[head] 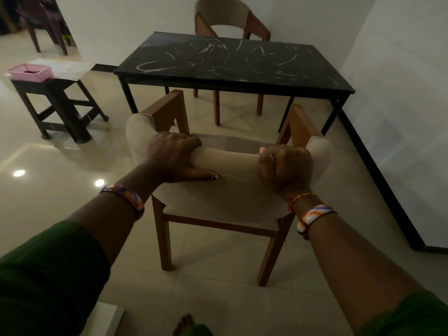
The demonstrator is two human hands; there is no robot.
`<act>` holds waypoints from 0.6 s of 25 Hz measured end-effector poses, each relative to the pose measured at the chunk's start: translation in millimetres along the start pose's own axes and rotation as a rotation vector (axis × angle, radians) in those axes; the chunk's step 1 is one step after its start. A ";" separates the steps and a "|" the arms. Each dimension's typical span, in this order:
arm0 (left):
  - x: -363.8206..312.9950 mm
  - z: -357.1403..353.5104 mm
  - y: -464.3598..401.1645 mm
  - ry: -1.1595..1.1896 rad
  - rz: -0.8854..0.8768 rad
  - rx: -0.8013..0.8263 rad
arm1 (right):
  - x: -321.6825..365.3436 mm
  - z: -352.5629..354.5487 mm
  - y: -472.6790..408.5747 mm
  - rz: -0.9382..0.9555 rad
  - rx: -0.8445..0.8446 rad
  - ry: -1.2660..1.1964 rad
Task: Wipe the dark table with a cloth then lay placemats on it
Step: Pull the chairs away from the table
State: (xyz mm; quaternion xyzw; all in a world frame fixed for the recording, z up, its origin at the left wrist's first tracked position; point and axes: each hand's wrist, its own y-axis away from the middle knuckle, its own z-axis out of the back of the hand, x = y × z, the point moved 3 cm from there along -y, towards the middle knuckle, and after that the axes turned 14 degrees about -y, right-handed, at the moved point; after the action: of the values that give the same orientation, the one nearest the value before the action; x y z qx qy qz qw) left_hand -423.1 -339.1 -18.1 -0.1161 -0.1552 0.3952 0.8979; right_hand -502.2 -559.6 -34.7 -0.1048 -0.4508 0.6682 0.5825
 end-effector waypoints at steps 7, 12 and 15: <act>-0.4 -13.1 -23.3 0.038 -0.020 -0.096 | -26.4 -5.3 -18.2 0.010 -0.001 -0.005; 3.3 -24.8 -43.7 0.039 -0.030 -0.167 | -44.0 -14.4 -32.7 0.014 -0.003 0.001; 7.2 -29.0 -53.1 0.045 -0.032 -0.198 | -51.6 -20.4 -40.3 0.033 0.000 -0.011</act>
State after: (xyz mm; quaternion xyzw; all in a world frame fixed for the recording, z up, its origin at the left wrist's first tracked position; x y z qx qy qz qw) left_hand -371.9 -371.4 -26.0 -0.2106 -0.1750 0.3610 0.8915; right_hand -445.7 -598.3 -37.0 -0.1083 -0.4522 0.6782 0.5690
